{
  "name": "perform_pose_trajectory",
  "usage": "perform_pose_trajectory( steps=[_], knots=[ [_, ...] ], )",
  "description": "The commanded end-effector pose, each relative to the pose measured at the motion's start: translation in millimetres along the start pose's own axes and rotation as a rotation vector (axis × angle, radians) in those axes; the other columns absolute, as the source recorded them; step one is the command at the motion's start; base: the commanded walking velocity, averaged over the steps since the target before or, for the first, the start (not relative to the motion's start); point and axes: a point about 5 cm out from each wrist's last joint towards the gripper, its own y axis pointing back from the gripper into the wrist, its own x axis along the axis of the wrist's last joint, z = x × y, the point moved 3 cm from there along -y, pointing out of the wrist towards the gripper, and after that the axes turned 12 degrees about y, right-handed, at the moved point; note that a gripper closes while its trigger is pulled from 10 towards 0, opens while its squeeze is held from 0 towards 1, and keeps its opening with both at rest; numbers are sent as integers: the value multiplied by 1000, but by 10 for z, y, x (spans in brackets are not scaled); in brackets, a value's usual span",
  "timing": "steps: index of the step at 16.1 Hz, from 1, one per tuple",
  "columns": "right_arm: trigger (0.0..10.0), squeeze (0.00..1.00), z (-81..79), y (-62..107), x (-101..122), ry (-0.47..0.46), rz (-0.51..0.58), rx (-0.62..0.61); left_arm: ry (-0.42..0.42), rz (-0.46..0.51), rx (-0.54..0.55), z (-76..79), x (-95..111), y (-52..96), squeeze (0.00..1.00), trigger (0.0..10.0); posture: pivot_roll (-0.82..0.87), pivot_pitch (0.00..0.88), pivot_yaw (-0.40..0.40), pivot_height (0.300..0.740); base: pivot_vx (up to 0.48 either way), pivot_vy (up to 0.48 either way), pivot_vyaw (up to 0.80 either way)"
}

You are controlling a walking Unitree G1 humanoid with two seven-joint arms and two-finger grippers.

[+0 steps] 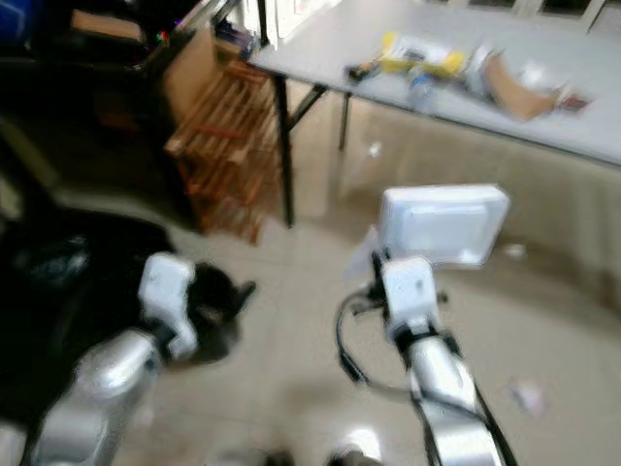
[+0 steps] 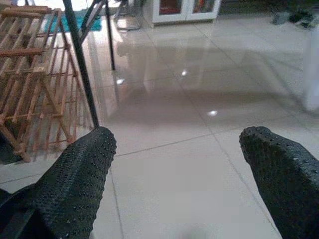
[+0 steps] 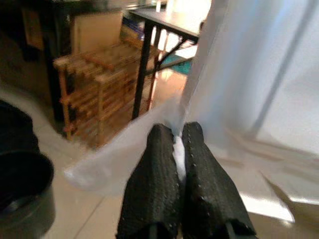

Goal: Picking trash to rubbish bin

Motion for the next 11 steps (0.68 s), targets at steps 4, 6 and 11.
perform_pose_trajectory(
  steps=[4,6,11],
  knots=[
    [0,0,33,-9,72,12,27,-13,-19,-3,12,-29,9,15,0,10000,34,133,-21,740,0,480,0],
    [0,0,31,-11,73,12,28,-12,-22,-5,16,-36,3,16,0,10000,34,133,-21,740,0,480,0],
    [0,0,20,-15,69,15,27,-9,-27,-10,24,-50,-15,16,0,10000,33,135,-22,740,0,247,0]
  ],
)
